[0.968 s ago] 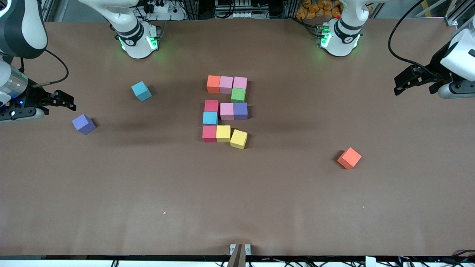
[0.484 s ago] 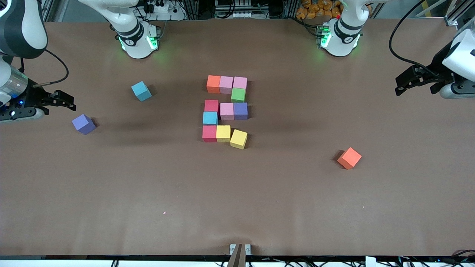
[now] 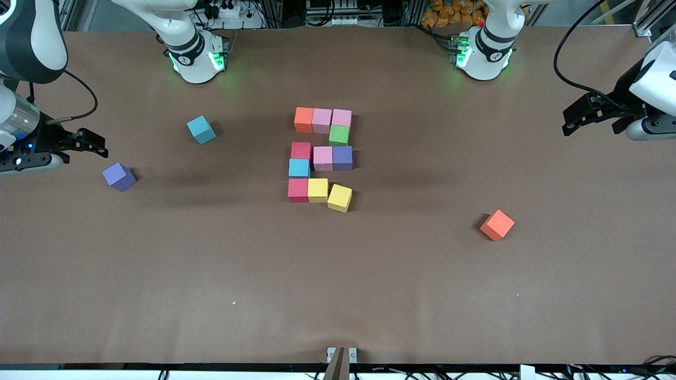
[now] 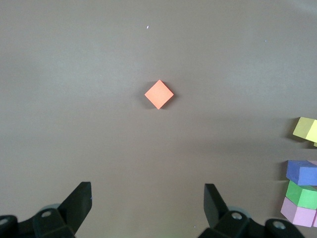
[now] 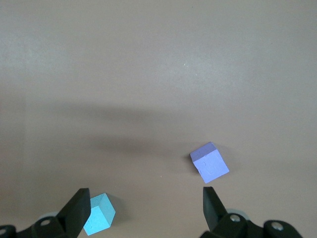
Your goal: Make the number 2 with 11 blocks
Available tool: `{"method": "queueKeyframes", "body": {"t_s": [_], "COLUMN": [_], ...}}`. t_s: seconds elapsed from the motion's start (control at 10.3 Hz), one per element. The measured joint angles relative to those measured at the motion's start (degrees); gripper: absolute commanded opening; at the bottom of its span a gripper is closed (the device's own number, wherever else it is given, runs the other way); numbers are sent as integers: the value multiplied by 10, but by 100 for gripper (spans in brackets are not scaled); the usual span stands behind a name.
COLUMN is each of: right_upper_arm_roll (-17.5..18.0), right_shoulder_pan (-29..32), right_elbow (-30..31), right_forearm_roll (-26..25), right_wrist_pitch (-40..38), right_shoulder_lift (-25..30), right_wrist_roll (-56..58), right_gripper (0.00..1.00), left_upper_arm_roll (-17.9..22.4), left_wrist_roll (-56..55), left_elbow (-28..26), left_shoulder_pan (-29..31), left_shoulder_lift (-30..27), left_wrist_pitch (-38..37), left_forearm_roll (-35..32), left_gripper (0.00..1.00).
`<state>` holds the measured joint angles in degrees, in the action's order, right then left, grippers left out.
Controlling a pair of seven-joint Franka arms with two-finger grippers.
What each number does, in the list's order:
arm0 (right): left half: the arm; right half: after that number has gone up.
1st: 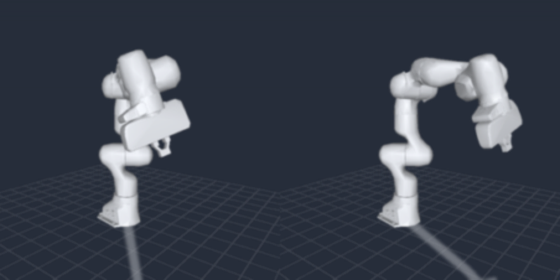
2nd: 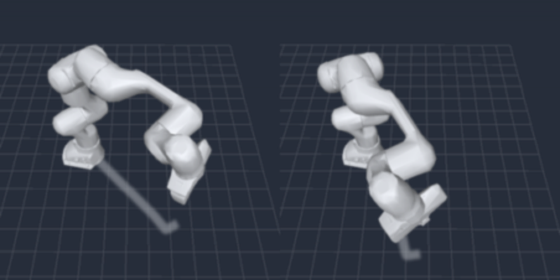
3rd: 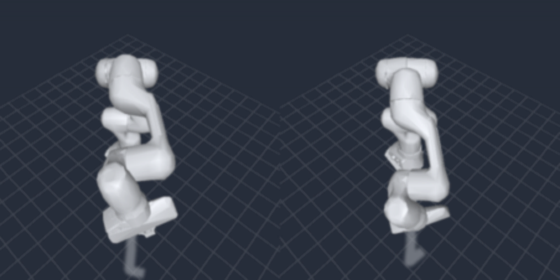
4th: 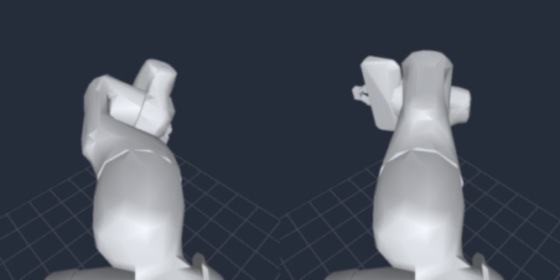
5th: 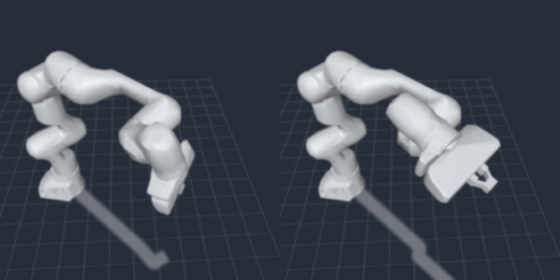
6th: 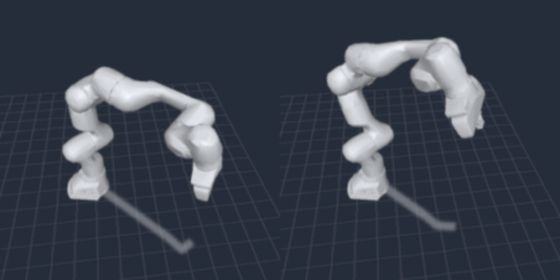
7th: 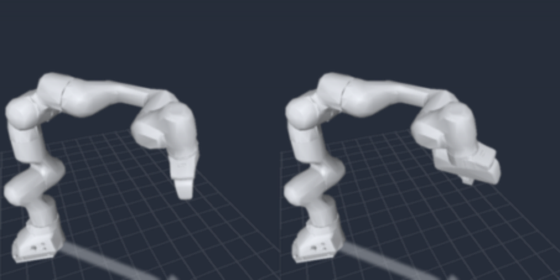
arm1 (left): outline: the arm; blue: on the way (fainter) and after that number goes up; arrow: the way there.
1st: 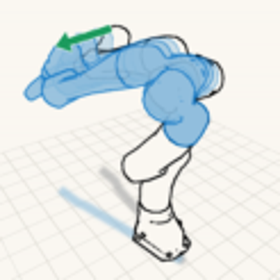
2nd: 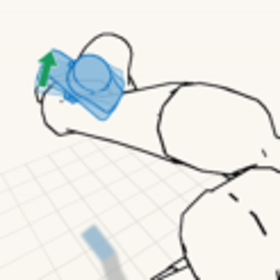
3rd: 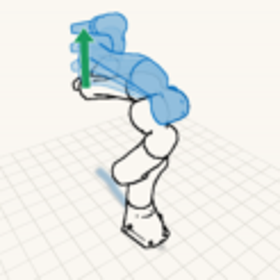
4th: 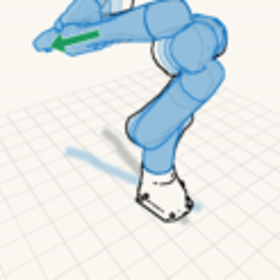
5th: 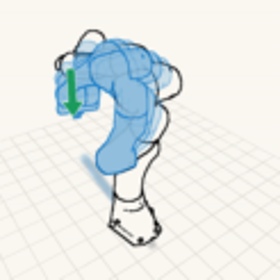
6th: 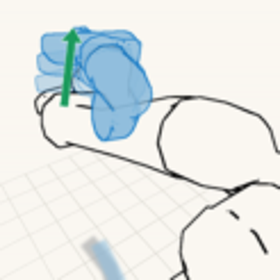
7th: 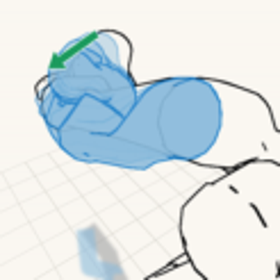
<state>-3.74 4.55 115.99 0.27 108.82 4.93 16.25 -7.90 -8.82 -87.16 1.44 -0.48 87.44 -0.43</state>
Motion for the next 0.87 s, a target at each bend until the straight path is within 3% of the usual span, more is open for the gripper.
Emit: {"method": "queueKeyframes", "body": {"t_s": [0.39, 0.58, 0.87], "right_upper_arm_roll": [0, 44, 50], "right_shoulder_pan": [0, 39, 46], "right_elbow": [1, -69, -97], "right_forearm_roll": [0, -1, -1], "right_wrist_pitch": [1, -75, -99], "right_shoulder_lift": [-2, 0, 3], "right_wrist_roll": [0, -63, -76], "right_gripper": [100, 100, 100], "left_upper_arm_roll": [0, 0, 0], "left_wrist_roll": [0, 0, 0], "left_elbow": [0, 0, 0], "left_shoulder_pan": [2, 3, 3], "left_shoulder_lift": [0, 0, 0], "left_wrist_pitch": [-1, -1, -1], "left_forearm_roll": [0, 0, 0], "left_gripper": [100, 100, 100]}}
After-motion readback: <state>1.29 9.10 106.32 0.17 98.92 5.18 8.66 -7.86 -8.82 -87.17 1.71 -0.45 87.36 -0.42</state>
